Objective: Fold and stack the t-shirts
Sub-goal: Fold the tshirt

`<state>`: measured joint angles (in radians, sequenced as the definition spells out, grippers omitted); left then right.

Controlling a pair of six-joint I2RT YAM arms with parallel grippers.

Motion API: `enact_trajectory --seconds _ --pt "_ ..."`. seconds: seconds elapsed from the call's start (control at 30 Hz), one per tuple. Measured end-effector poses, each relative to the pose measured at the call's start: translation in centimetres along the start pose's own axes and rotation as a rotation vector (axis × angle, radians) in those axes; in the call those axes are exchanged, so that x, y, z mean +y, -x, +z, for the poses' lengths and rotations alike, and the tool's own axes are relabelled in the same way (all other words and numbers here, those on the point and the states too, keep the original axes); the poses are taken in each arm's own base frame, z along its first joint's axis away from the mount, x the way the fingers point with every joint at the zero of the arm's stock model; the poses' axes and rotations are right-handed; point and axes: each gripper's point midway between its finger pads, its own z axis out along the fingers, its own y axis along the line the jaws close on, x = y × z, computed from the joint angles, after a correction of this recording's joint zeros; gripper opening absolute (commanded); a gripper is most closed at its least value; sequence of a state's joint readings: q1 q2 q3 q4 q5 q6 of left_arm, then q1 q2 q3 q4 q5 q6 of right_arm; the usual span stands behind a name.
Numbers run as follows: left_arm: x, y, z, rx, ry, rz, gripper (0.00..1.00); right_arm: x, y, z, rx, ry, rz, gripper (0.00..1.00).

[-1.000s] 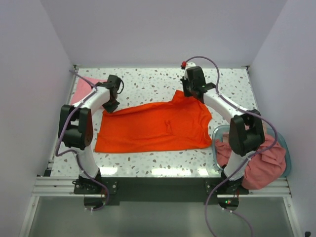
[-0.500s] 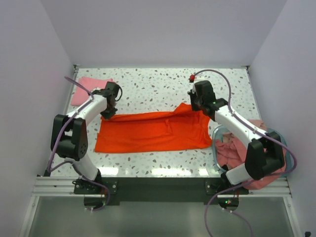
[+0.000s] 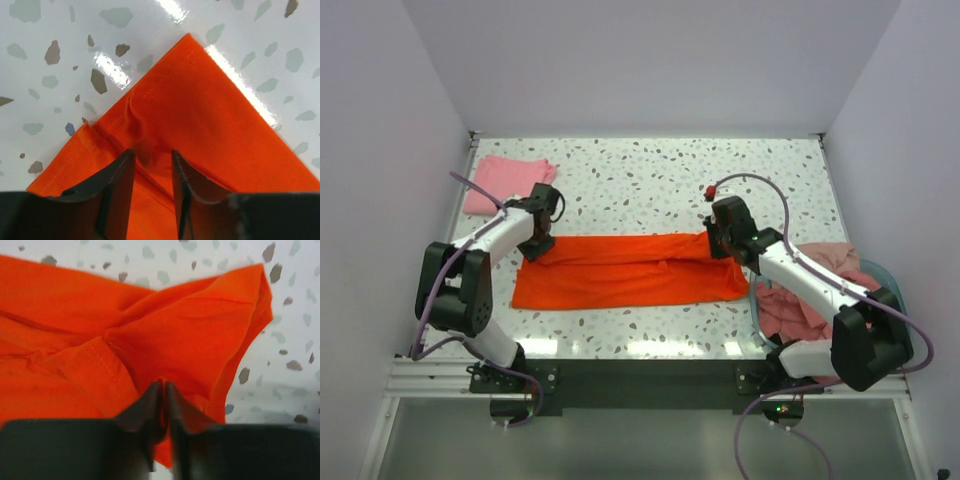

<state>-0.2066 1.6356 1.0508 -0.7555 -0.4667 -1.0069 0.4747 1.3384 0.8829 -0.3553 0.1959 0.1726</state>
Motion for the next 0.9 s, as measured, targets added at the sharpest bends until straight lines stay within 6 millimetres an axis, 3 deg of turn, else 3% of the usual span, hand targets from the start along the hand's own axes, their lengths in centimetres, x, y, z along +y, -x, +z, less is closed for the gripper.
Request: enact_trajectory --seconds 0.1,0.13,0.2,0.23,0.3,0.43,0.53,0.63,0.73,0.9 --pt "1.2 -0.9 0.0 0.011 0.014 0.01 0.7 0.4 -3.2 -0.4 0.077 -0.008 0.018 0.5" --pt "1.6 -1.1 0.0 0.012 0.018 0.012 0.79 0.4 -4.4 -0.8 0.108 -0.011 0.028 0.65" --pt "2.6 -1.4 -0.4 0.01 0.031 0.011 0.87 0.2 -6.3 -2.0 0.156 -0.019 0.047 0.7" --pt "3.1 -1.3 -0.8 0.005 0.036 0.009 0.95 0.2 -6.7 -2.7 0.165 -0.014 0.054 0.8" --pt "3.7 -0.8 -1.7 -0.017 0.033 -0.005 1.0 0.4 -6.7 -4.0 0.151 0.008 0.077 0.99" --pt "3.2 1.1 -4.1 -0.064 -0.031 -0.033 1.0 1.8 -4.4 -5.8 0.062 0.106 0.118 0.99" --pt "1.0 2.6 -5.2 -0.08 -0.116 -0.04 1.0 3.3 -2.2 -5.2 0.044 0.156 0.134 0.99" --pt "-1.8 3.2 -5.5 -0.064 -0.199 -0.021 1.0 4.7 -0.5 -2.8 0.076 0.167 0.143 0.99" --pt "-4.1 2.7 -4.4 -0.025 -0.24 0.021 1.0 6.1 0.4 0.6 0.122 0.174 0.154 0.99" --pt "-4.6 0.6 -1.8 0.043 -0.217 0.078 1.0 8.1 -1.9 3.8 0.229 0.224 0.177 0.99"
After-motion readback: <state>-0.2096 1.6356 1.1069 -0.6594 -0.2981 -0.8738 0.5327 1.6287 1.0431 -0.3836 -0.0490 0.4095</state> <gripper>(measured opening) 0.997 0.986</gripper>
